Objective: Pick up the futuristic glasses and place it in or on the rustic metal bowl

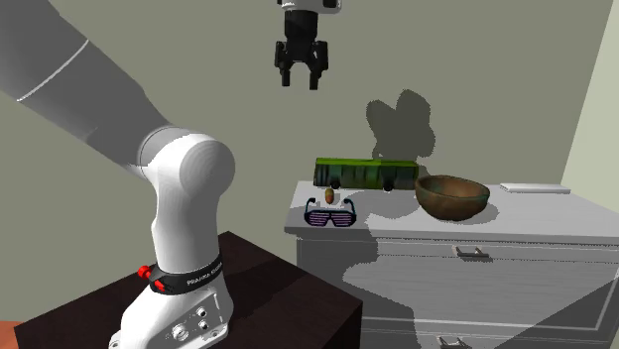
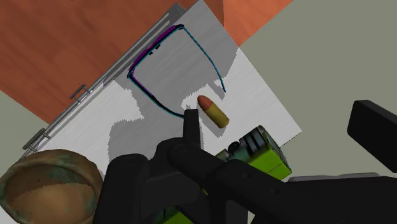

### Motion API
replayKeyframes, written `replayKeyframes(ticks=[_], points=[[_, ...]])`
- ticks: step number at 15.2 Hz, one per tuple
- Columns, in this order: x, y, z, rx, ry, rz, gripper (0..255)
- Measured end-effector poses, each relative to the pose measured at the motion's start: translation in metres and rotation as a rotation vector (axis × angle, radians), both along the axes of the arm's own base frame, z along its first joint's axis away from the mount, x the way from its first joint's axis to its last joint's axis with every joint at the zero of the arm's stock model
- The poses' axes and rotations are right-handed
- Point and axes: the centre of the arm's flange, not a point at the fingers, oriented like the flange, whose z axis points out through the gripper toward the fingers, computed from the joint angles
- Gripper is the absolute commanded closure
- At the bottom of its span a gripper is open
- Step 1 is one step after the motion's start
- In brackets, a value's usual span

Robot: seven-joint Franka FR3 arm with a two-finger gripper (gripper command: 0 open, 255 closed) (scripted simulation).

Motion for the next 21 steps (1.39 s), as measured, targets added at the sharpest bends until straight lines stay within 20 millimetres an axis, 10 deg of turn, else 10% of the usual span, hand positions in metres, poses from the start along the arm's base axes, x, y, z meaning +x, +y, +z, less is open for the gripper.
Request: replayKeyframes(ticks=[21], points=[[0.057,0.039,-0.24,-0.102,-0.017,0.346,0]])
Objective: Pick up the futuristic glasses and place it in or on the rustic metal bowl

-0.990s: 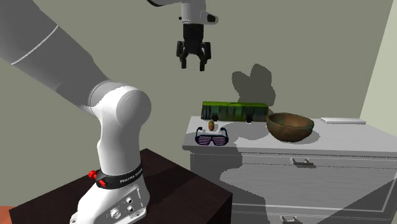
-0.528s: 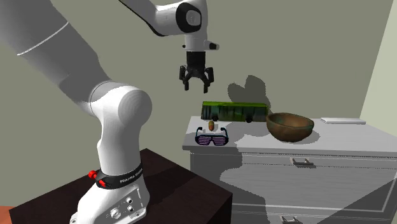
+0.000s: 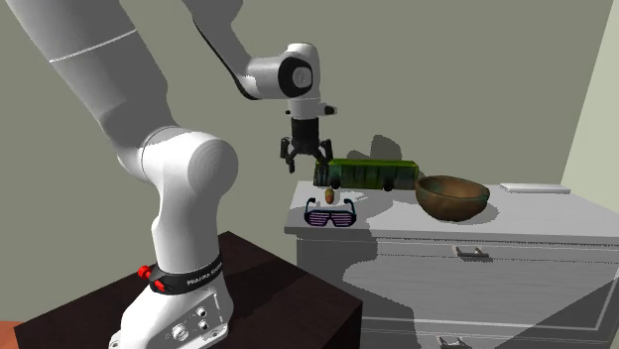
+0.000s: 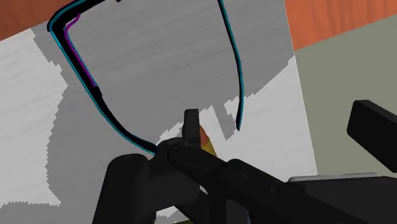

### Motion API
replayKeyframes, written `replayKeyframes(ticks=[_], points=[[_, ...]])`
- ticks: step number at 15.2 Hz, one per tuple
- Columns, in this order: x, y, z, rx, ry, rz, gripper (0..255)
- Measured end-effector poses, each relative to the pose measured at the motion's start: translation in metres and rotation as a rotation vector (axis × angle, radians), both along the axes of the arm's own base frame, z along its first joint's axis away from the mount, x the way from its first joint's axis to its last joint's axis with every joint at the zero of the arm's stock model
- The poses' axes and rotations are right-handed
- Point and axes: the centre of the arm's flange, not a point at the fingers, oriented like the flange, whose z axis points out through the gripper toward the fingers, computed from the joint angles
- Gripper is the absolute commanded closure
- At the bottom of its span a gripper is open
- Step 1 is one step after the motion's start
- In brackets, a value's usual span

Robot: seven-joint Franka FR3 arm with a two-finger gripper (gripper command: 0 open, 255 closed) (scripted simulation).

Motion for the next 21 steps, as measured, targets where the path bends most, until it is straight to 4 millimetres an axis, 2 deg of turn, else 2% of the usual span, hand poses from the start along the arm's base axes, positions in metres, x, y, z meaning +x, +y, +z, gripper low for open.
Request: replayKeyframes(ticks=[3,10,17,18,21], points=[[0.007,0.003,-0.038,-0.014,-0.003,0.049,0],[0.01,0.002,-0.079,-0.018,-0.005,0.063,0],[0.01,0.002,-0.085,-0.018,-0.006,0.063,0],[0.01,0.002,-0.085,-0.018,-0.006,0.063,255],[0.01,0.002,-0.085,-0.018,-0.006,0.063,255]])
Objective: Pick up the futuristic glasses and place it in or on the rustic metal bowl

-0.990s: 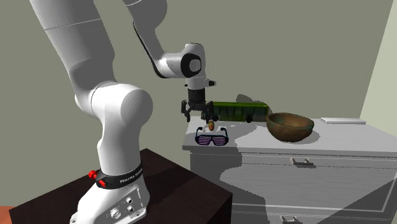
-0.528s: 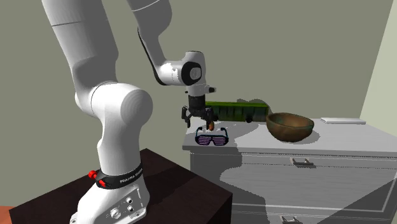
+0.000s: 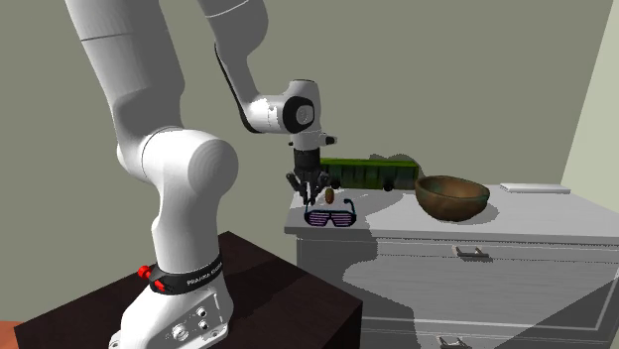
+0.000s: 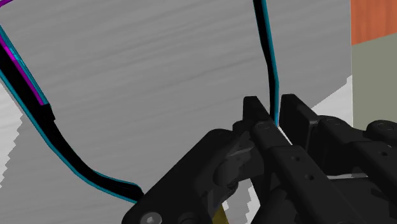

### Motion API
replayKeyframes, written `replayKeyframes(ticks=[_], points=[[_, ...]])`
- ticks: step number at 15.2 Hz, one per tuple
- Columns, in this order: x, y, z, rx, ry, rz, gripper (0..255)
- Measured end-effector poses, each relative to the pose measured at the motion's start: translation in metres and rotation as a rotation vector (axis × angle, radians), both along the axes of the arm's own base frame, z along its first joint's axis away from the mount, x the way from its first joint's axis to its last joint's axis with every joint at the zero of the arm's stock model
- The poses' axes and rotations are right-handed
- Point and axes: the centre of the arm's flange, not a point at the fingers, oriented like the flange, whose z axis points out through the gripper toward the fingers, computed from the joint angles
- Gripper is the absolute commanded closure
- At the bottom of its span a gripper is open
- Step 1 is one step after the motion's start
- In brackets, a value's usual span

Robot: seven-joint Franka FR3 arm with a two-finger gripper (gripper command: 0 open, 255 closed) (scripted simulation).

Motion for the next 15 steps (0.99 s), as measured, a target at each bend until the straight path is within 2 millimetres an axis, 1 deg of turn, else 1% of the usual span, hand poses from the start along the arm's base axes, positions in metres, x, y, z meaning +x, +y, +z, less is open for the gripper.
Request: replayKeyframes(ticks=[7,10,15], points=[[0.0,0.0,0.0,0.0,0.0,0.0,255],[0.0,0.001,0.011,0.0,0.0,0.0,255],[0.0,0.0,0.038,0.0,-0.001,0.0,255]])
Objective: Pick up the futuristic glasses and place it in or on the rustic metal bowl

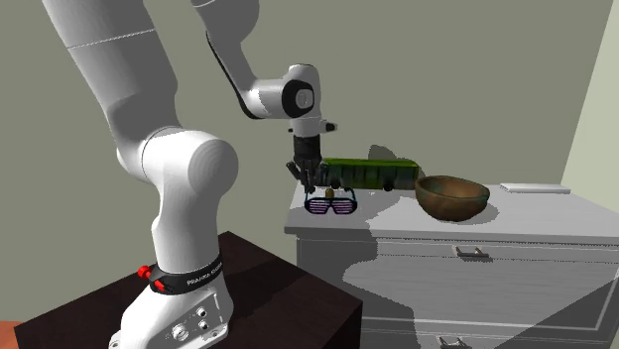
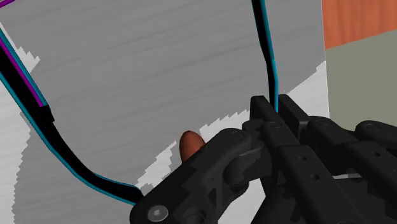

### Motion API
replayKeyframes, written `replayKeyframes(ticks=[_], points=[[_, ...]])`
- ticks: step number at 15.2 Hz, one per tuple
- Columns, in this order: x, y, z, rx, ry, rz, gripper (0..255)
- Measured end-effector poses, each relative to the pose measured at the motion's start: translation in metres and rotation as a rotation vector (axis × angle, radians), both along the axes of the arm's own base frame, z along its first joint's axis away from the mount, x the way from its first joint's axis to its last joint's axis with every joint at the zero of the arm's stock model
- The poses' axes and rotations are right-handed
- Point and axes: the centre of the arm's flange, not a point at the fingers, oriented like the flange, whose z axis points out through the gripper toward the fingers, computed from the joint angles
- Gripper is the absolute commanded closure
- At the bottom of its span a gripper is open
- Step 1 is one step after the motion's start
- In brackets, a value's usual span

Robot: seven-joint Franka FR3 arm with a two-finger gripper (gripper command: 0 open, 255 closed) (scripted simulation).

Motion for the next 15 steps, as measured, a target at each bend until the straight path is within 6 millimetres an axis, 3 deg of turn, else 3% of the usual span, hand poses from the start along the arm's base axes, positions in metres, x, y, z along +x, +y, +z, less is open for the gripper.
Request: replayKeyframes(ticks=[15], points=[[0.0,-0.001,0.078,0.0,0.0,0.0,255]])
